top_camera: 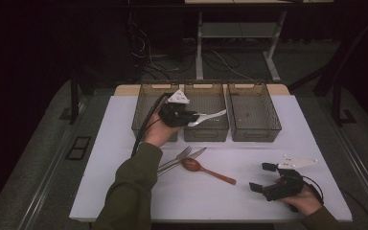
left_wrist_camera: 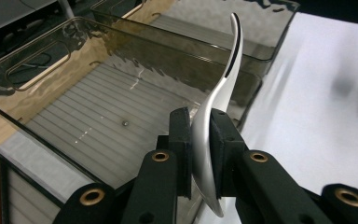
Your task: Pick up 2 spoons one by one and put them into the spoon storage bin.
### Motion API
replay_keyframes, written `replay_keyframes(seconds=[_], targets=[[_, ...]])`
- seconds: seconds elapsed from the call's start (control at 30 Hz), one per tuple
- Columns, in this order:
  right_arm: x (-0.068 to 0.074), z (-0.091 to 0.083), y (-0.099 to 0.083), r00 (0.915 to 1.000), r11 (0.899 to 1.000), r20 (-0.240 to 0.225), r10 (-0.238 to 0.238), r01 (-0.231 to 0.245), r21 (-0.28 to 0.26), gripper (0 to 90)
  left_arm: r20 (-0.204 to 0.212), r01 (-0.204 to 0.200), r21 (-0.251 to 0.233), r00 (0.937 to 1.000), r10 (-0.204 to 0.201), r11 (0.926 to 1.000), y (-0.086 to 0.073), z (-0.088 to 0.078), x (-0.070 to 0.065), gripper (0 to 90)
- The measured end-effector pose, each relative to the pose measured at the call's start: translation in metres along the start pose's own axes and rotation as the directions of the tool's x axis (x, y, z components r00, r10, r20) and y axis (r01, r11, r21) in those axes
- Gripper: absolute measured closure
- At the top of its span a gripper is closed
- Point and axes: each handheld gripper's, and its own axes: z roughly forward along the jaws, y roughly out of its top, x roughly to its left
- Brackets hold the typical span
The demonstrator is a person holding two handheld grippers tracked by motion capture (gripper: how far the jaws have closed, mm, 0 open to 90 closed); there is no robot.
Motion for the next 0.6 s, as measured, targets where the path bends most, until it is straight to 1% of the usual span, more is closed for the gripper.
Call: replay_keyframes(seconds=[0.03, 0.1, 0.13, 0.2, 0.3, 0.33, 0.4, 0.43, 0.53, 0.6], targets=[[0.000, 0.000, 0.000, 1.0000, 1.000, -0.001, 0.000, 0.000, 0.000, 0.6, -0.008, -0.008, 0.011, 0.9999, 0.009, 0.9999, 0.001, 0.002, 0.001, 80.1], [0.000, 0.000, 0.000, 1.0000, 1.000, -0.003, -0.003, 0.003, 0.001, 0.6, -0.013, 0.000, 0.014, 0.9999, 0.000, 0.9999, 0.001, 0.007, 0.002, 80.0], [0.000, 0.000, 0.000, 1.0000, 1.000, -0.002, -0.005, 0.005, 0.002, 0.6, -0.010, -0.011, 0.029, 0.9999, 0.012, 0.9995, 0.001, 0.008, 0.003, 80.0], [0.000, 0.000, 0.000, 1.0000, 1.000, -0.004, -0.001, 0.001, -0.003, 0.6, -0.014, -0.019, 0.043, 0.9997, 0.020, 0.9989, 0.001, 0.013, 0.004, 80.0], [0.000, 0.000, 0.000, 1.0000, 1.000, -0.004, -0.001, 0.001, -0.004, 0.6, -0.009, -0.010, 0.065, 0.9999, 0.010, 0.9978, -0.001, 0.020, 0.004, 80.0], [0.000, 0.000, 0.000, 1.0000, 1.000, -0.004, 0.000, 0.000, -0.005, 0.6, -0.009, -0.015, 0.081, 0.9998, 0.016, 0.9966, -0.001, 0.022, 0.005, 79.9], [0.000, 0.000, 0.000, 1.0000, 1.000, -0.004, 0.000, 0.000, -0.005, 0.6, -0.008, -0.013, 0.098, 0.9999, 0.014, 0.9951, -0.003, 0.026, 0.006, 79.9], [0.000, 0.000, 0.000, 1.0000, 1.000, -0.005, 0.000, 0.000, -0.006, 0.6, -0.010, -0.001, 0.100, 0.9999, 0.002, 0.9950, -0.004, 0.028, 0.006, 79.9], [0.000, -0.001, 0.000, 1.0000, 1.000, -0.006, 0.000, 0.000, -0.007, 0.6, -0.008, 0.009, 0.117, 0.9999, -0.008, 0.9931, -0.007, 0.031, 0.008, 79.8], [0.000, -0.001, 0.000, 1.0000, 1.000, -0.005, 0.000, 0.000, -0.007, 0.6, -0.003, 0.025, 0.114, 0.9997, -0.025, 0.9932, -0.008, 0.034, 0.008, 79.5]])
